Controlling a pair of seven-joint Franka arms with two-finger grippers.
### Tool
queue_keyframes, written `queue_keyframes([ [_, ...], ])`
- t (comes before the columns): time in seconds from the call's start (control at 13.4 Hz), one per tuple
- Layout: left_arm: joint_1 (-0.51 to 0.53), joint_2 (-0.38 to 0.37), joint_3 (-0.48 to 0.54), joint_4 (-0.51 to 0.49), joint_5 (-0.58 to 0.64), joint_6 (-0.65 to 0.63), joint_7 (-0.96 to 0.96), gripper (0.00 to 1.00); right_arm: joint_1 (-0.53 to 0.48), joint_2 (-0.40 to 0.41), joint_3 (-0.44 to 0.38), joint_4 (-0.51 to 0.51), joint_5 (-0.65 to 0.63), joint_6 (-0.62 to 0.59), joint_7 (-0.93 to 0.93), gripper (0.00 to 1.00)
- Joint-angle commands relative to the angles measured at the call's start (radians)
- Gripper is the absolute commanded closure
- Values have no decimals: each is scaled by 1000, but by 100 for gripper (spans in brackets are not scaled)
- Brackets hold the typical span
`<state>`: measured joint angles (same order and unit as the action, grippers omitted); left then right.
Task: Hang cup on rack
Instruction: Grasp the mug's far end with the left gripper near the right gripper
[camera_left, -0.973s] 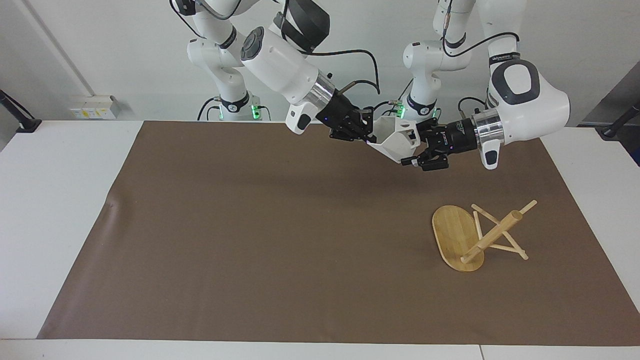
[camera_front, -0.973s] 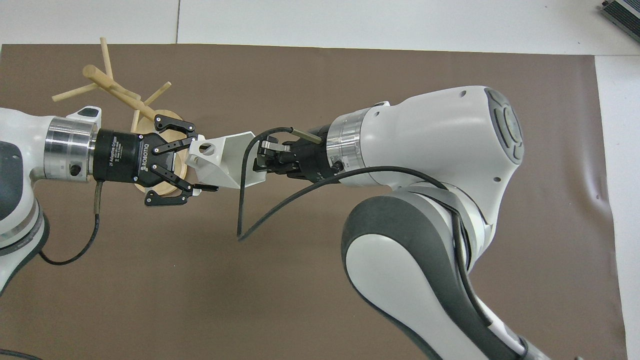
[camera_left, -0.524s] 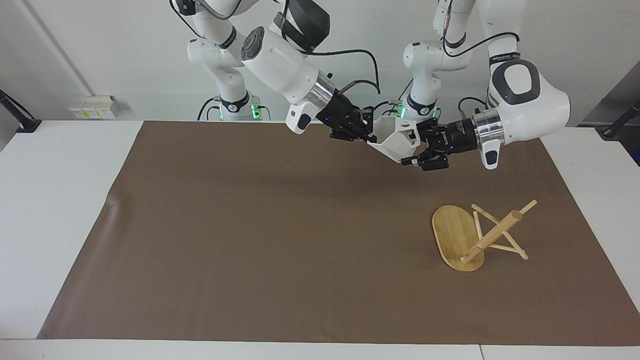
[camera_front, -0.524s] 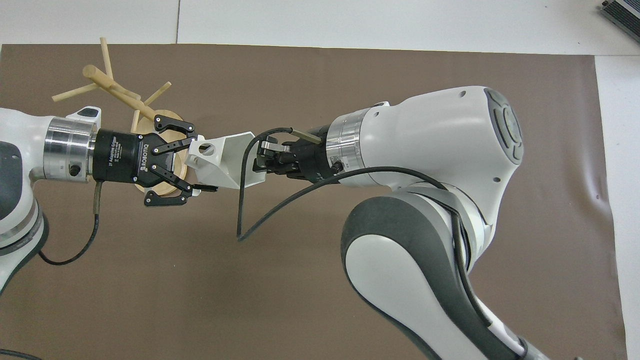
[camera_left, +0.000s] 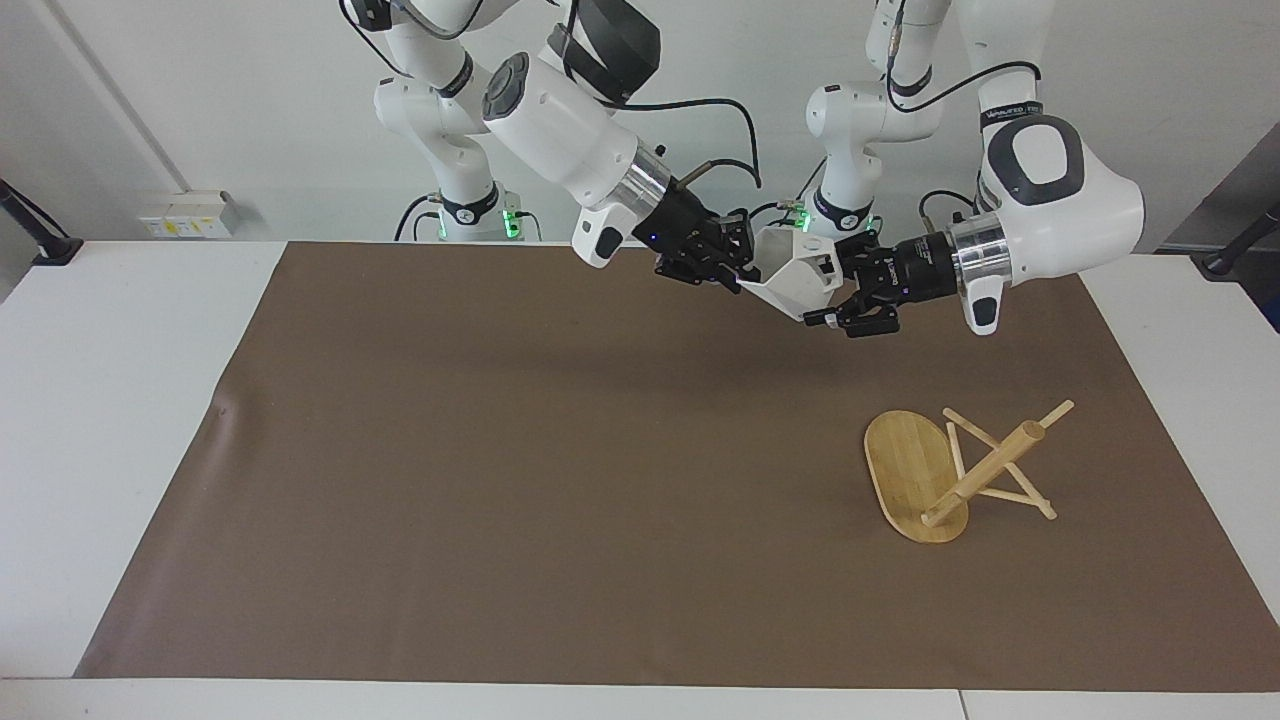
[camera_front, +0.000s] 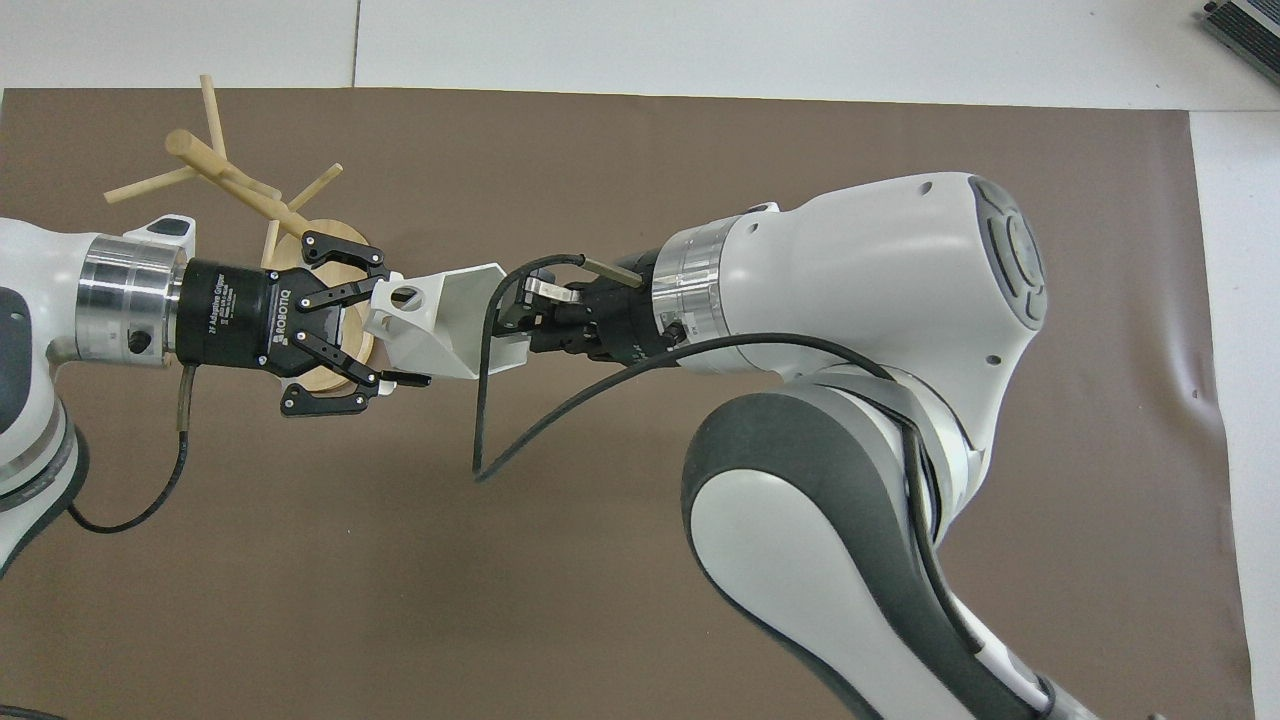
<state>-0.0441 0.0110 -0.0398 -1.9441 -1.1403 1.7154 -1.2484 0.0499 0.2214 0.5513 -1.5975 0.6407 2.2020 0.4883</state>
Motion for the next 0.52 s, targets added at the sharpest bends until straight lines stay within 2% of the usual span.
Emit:
queue_keyframes([
  [0.0,6,-29,3,-27,33,-2,-25,100,-5,6,9,4,1,16,19,29],
  [0.07,6,-29,5,-27,34,0,-32,100,-5,6,7,4,1,15,16,19],
  [0.15,6,-29,5,-27,37,1,-32,100,-5,6,7,4,1,15,12,4],
  [0.22,6,-29,5,-27,53,4,-32,100,-7,6,7,4,1,13,12,0],
  [0.45,6,-26,6,-24,63,16,-57,100,-7,6,7,4,1,12,12,0],
])
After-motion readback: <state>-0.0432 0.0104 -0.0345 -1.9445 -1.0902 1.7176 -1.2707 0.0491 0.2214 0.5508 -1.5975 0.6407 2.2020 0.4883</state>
